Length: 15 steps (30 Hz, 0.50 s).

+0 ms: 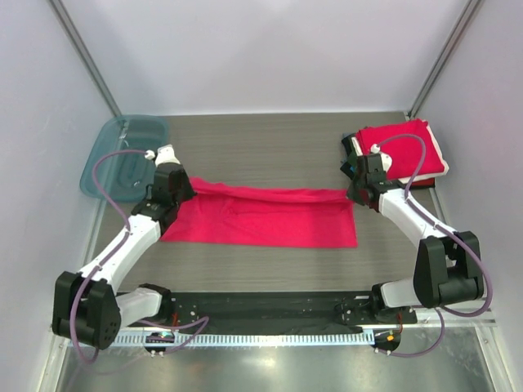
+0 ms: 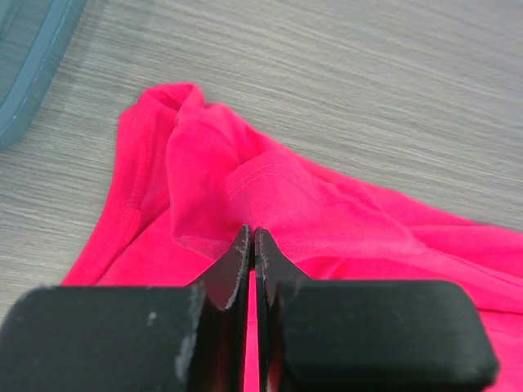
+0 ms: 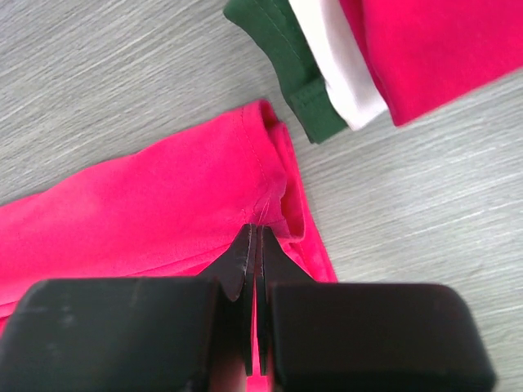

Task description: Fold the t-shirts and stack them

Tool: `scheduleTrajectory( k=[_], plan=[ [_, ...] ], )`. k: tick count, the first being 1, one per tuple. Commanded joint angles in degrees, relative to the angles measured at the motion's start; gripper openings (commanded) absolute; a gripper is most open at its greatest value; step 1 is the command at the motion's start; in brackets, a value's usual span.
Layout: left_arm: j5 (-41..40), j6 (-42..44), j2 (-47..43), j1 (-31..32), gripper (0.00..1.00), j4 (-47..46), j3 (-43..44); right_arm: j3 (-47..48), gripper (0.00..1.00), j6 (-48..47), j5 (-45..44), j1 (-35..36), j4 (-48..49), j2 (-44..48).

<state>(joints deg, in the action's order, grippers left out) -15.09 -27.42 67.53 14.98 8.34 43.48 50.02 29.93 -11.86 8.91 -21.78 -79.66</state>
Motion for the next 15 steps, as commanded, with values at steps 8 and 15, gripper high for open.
scheduleTrajectory(
  k=[8,15],
  plan=[
    [-7.7,-1.1,-3.5,4.6,0.01,2.6,-0.9,-1.0,0.01,0.7,-2.3,0.2,2.0,2.2],
    [-10.7,-2.2,-7.0,7.3,0.01,5.0,-4.1,-3.0,0.01,2.1,-1.6,0.2,2.4,3.5]
  ],
)
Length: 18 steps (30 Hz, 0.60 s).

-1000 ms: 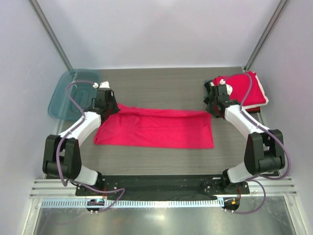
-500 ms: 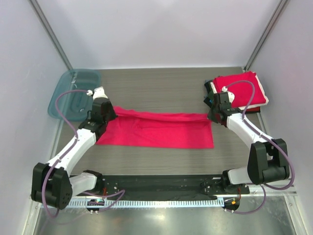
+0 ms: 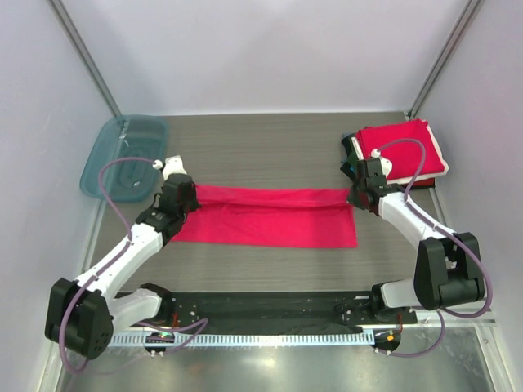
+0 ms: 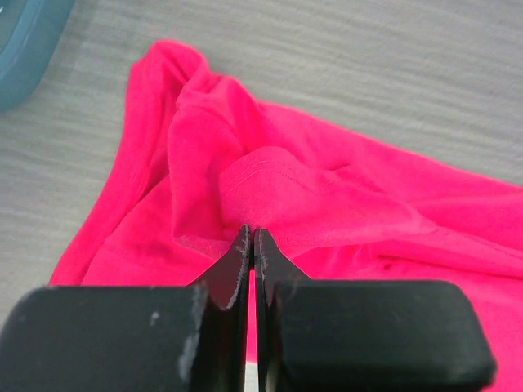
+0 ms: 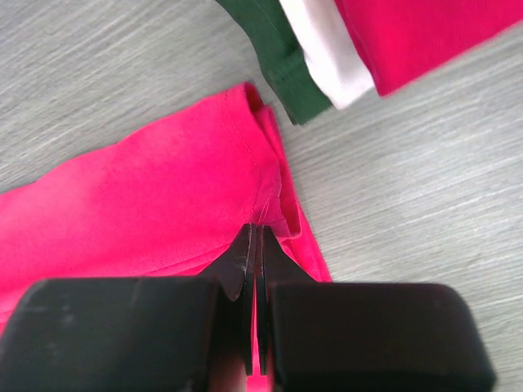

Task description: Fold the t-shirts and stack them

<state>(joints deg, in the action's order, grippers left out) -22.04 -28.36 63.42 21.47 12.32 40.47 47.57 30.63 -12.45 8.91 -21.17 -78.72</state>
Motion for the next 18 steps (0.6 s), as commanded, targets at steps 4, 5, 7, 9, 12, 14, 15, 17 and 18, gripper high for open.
scheduleTrajectory(
  k=[4,5,7,9,12,14,15,17,18],
  plan=[
    [-4.2,-2.1,-4.4,1.0,0.00,4.9,-1.6,-1.8,0.01,2.2,-3.2,0.2,1.5,2.5],
    [-4.2,-2.3,-4.8,1.1,0.00,5.9,-1.7,-2.3,0.01,2.5,-3.2,0.2,1.5,2.5],
    [-4.1,-2.9,-5.8,1.5,0.00,7.2,-2.3,-3.4,0.01,2.9,-3.2,0.2,1.5,2.8],
    [-3.7,-3.5,-6.6,2.0,0.00,7.5,-3.8,-4.4,0.01,3.7,-2.4,0.2,2.4,3.2],
    [-3.1,-6.0,-8.9,2.3,0.01,7.2,-6.8,-5.6,0.03,4.7,-2.0,0.2,3.4,3.2],
    [-1.8,-6.9,-11.5,2.4,0.06,7.3,-8.4,-6.2,0.17,4.9,-1.5,0.2,4.1,3.2],
    [-1.8,-7.2,-12.3,2.4,0.13,7.3,-9.0,-6.2,0.18,5.0,-1.6,0.1,4.2,3.2],
    [-1.1,-8.2,-13.6,2.4,0.43,7.8,-10.1,-6.4,0.50,5.0,-1.1,0.2,4.6,3.7],
    [-1.0,-8.6,-15.1,2.4,0.47,8.1,-10.5,-6.5,0.51,5.1,-1.0,0.2,5.3,4.1]
  ],
)
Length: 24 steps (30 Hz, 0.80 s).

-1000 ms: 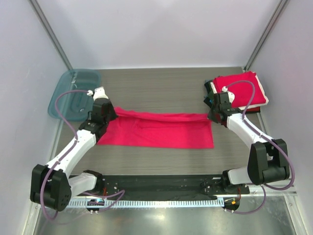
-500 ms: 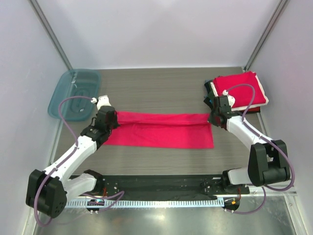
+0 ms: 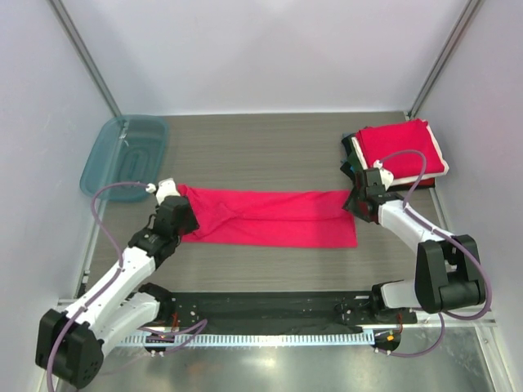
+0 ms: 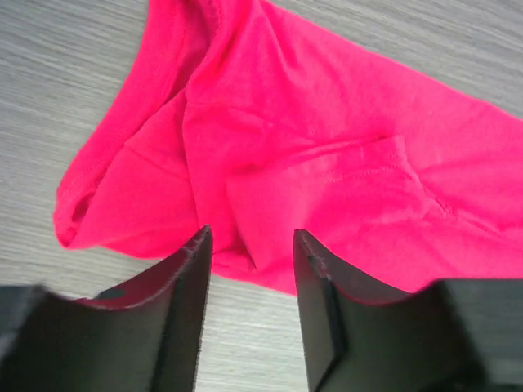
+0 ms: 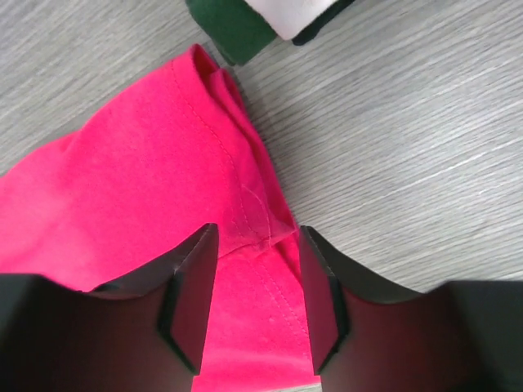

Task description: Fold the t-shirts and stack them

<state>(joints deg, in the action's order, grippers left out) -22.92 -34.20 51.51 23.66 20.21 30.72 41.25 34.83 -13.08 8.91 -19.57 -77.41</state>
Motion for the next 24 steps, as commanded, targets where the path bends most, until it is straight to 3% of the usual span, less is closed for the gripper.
scheduleTrajectory(
  k=[1,6,8,14,17,24],
  plan=[
    [0.2,-3.0,-3.9,0.2,0.49,0.4,-1.1,-0.3,0.51,0.8,-0.3,0.3,3.9,3.4],
    [-0.5,-3.4,-8.4,0.2,0.80,0.0,-1.5,0.3,0.52,-1.8,1.1,2.9,5.8,7.7],
    [-3.4,-3.4,-7.0,-0.5,0.87,1.3,1.1,2.6,0.51,-3.5,5.1,5.5,5.8,6.8],
    [5.1,-7.9,5.2,-8.0,0.86,-2.7,5.7,6.9,0.50,-3.0,23.0,13.7,16.7,1.6],
    [7.5,-8.1,12.1,-10.5,0.84,-5.9,9.3,10.4,0.49,-1.9,27.4,16.8,22.8,-4.3],
    [8.6,-5.5,26.6,-15.4,0.66,-8.2,18.3,19.8,0.48,2.5,36.0,24.4,34.7,-19.6]
  ],
)
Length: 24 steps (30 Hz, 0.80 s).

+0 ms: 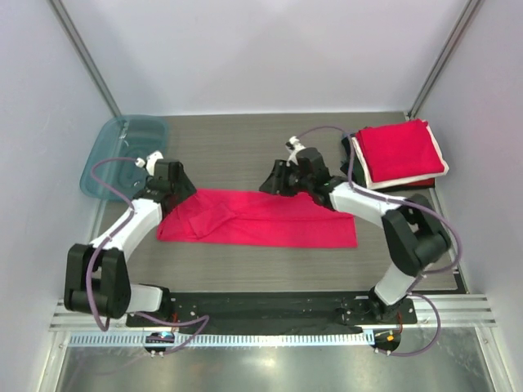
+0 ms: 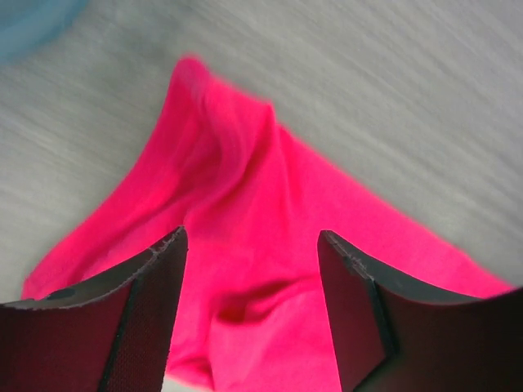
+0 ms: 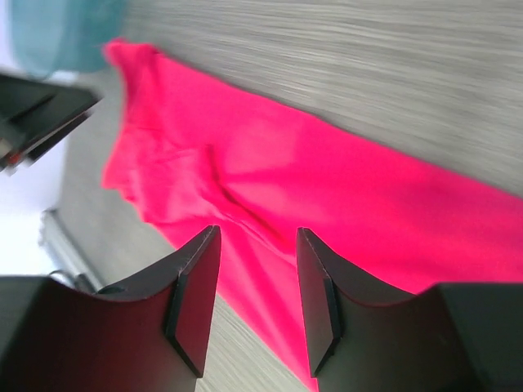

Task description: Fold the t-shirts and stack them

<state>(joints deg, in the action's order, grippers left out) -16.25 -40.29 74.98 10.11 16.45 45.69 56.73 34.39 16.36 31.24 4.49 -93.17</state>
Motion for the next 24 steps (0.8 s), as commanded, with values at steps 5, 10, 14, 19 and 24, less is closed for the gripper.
scheduleTrajectory(
  k=[5,10,14,19,24],
  plan=[
    [1.9,1.9,9.9,-2.0,0.55,-5.4,7.8,13.2,0.49,4.7,10.5,6.0,13.6,-15.7],
    [1.4,3.6,15.9,-2.2,0.57,-5.2,10.5,23.3,0.50,2.2,9.7,10.1,8.7,-24.1],
    [1.3,4.8,19.0,-2.8,0.52,-4.5,12.1,26.9,0.51,3.0,9.7,11.6,7.8,-29.1],
    [1.8,4.3,21.5,-4.6,0.36,-2.6,13.5,30.1,0.51,0.7,6.8,13.7,4.5,-32.7],
    [2.0,5.3,24.2,-5.4,0.24,-2.6,14.3,28.9,0.51,0.2,5.6,13.8,5.0,-32.4]
  ],
)
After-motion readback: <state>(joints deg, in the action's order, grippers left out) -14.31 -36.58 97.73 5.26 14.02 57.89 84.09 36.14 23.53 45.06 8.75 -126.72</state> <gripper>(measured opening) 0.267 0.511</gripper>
